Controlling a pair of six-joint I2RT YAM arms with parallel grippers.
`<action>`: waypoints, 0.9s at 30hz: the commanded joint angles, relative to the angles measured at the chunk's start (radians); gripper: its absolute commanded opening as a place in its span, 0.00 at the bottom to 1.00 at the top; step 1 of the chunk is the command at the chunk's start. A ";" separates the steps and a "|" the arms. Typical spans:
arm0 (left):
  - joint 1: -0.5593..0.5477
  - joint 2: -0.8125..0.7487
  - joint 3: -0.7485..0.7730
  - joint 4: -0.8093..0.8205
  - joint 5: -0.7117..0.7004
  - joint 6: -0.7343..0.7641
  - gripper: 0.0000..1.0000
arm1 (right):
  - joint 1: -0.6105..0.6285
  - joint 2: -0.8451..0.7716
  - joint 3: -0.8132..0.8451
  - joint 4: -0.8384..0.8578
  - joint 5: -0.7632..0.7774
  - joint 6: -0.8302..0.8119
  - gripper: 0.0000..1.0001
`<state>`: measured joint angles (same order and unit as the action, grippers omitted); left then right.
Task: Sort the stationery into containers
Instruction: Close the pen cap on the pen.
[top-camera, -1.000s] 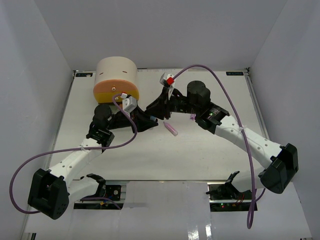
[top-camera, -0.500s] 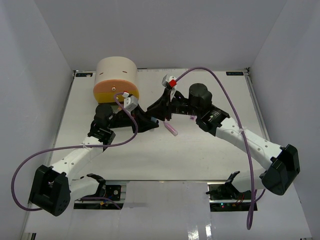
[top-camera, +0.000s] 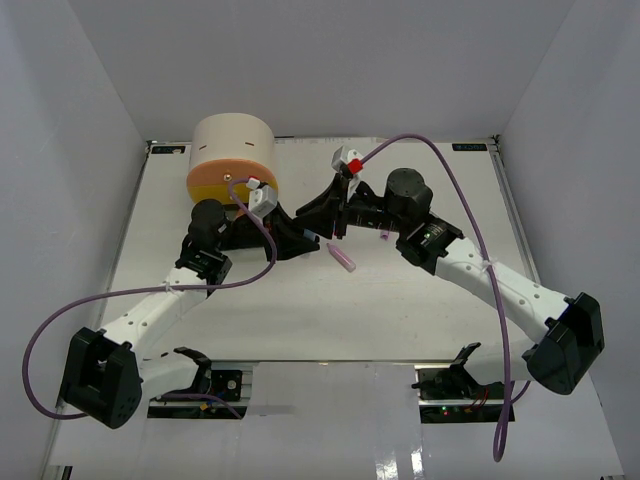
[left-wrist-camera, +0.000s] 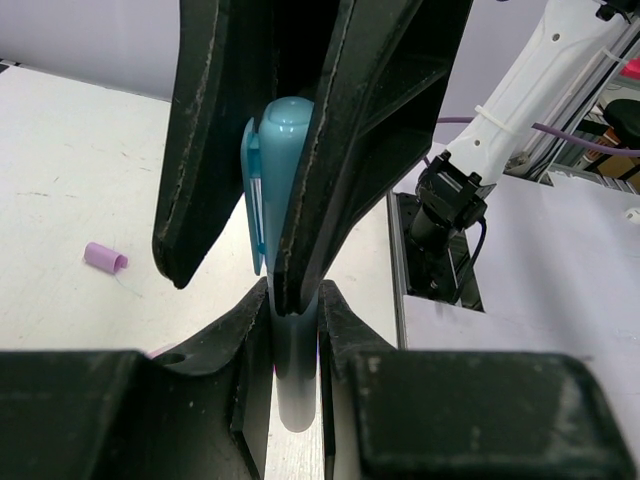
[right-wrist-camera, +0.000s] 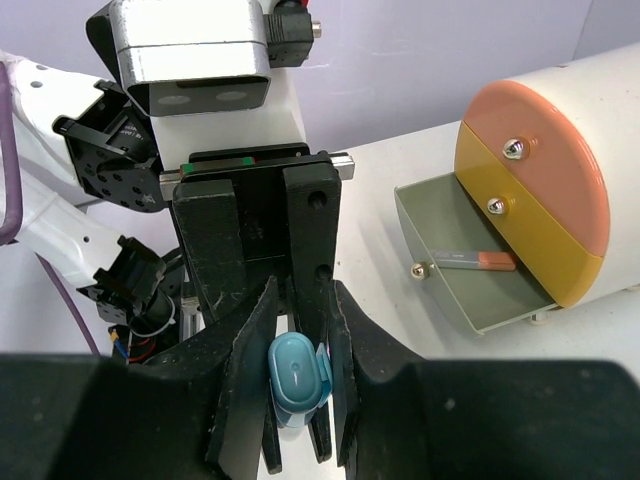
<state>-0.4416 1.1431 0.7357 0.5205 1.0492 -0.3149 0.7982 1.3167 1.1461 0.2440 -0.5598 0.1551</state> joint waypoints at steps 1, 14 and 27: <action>0.000 -0.036 0.129 0.158 -0.044 0.013 0.00 | 0.013 0.045 -0.086 -0.198 -0.071 0.003 0.08; 0.000 -0.028 0.182 0.160 -0.025 0.065 0.00 | 0.013 0.065 -0.105 -0.242 -0.111 0.009 0.08; 0.000 -0.019 0.208 0.190 0.009 0.135 0.00 | 0.013 0.093 -0.120 -0.311 -0.180 0.003 0.08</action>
<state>-0.4416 1.1843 0.7902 0.4625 1.1252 -0.2169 0.7841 1.3258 1.1172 0.2848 -0.6243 0.1604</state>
